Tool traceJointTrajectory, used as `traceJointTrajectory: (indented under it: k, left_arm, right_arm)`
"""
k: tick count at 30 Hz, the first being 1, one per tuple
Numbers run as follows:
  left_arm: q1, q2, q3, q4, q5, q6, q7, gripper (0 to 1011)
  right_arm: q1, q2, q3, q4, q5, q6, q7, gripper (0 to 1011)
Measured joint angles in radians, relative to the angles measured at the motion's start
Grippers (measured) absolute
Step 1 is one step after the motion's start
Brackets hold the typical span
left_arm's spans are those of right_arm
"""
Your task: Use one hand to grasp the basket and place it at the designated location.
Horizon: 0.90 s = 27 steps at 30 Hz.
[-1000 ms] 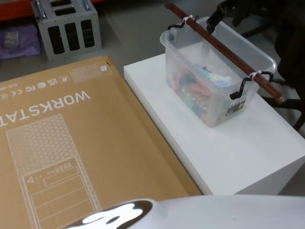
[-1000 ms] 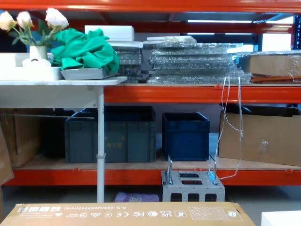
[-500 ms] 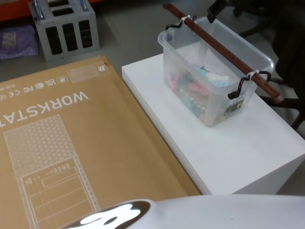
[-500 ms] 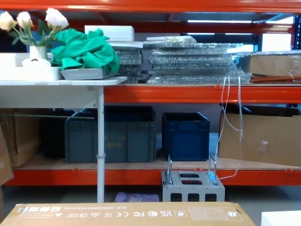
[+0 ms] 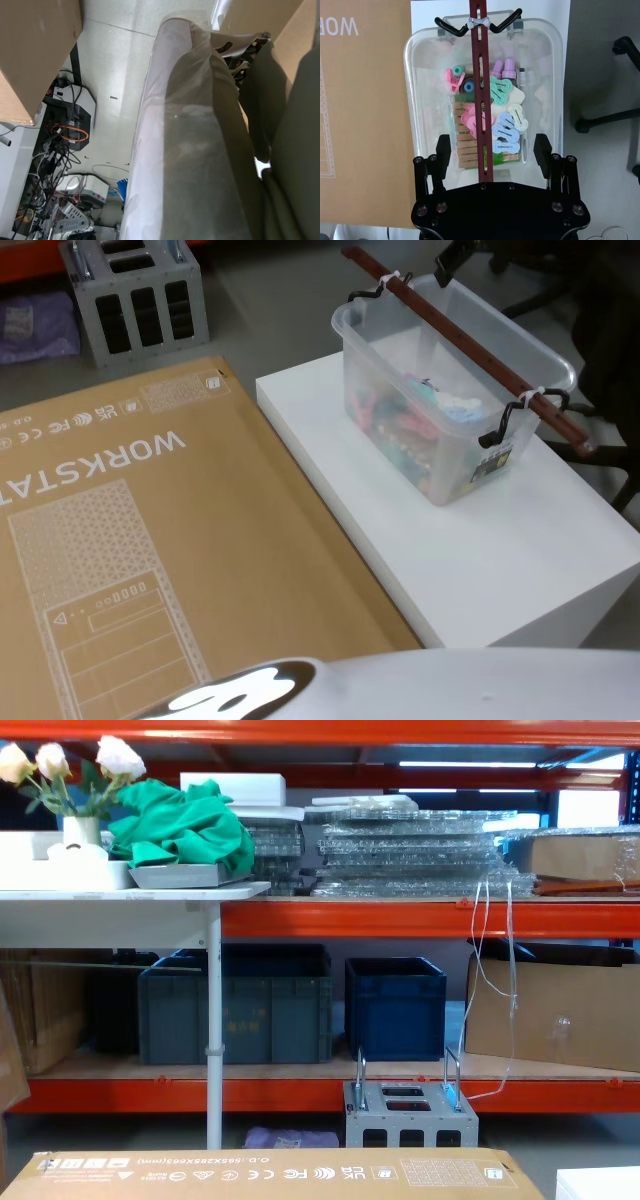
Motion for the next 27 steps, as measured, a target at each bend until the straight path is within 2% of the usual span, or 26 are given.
traceJointTrajectory:
  k: [27]
  left_arm:
    - [0.0,0.0,0.0,0.0,0.0,0.0,0.0,0]
  right_arm:
    - [0.0,0.0,-0.002,0.001,-0.001,-0.001,0.0,1000]
